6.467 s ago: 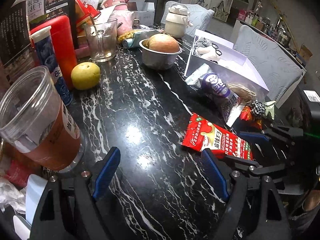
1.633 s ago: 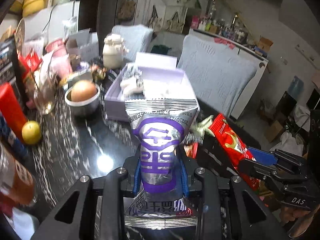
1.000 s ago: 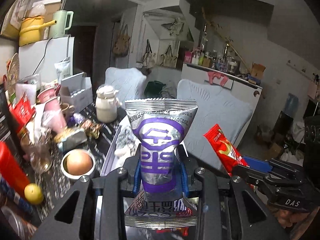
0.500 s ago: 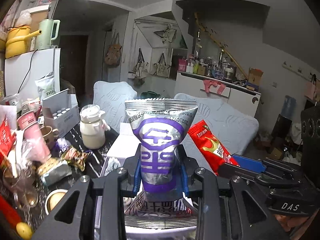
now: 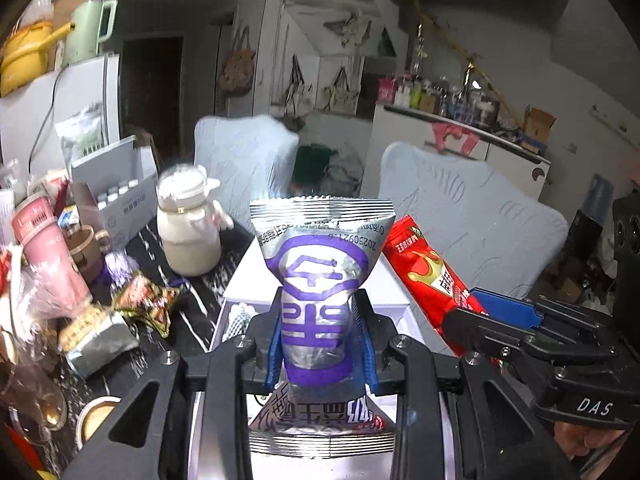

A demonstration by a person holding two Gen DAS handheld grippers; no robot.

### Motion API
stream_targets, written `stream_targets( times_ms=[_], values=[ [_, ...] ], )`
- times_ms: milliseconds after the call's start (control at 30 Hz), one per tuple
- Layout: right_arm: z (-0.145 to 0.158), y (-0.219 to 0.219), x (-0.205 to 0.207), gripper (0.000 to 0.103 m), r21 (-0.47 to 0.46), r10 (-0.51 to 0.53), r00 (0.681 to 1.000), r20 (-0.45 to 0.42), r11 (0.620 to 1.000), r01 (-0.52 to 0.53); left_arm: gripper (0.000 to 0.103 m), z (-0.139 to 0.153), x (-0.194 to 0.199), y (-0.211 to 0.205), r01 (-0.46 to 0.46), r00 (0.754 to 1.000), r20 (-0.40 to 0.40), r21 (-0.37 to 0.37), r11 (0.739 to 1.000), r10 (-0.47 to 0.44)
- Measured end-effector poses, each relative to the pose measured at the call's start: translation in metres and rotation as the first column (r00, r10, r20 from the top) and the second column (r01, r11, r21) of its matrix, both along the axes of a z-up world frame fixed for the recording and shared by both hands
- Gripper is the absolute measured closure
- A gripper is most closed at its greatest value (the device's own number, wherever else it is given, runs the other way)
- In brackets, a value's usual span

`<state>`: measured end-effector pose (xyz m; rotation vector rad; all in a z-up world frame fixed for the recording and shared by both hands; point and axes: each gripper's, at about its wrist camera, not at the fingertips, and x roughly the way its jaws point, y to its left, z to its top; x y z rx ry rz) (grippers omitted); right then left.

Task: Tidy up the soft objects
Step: 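Carry both held snack bags up and over the open white box, then lower both snack bags into the box and open both grippers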

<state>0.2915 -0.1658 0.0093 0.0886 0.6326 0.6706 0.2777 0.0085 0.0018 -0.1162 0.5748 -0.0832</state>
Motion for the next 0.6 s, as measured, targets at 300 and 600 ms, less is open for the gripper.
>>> stream_targets(
  times_ms=[300,600],
  values=[
    [-0.036,0.014,0.025,0.060,-0.048,0.002,0.996,-0.093,0.999,-0.006,0.072,-0.037,0.024,0.002,0.010,0.992,-0.128,0.009,1.000,-0.009],
    [-0.063,0.018,0.043,0.060,-0.101,-0.036,0.984,-0.175,0.995,0.018,0.072,-0.073,0.045,0.010,-0.013,0.958,-0.286,-0.002,1.000,0.012]
  ],
)
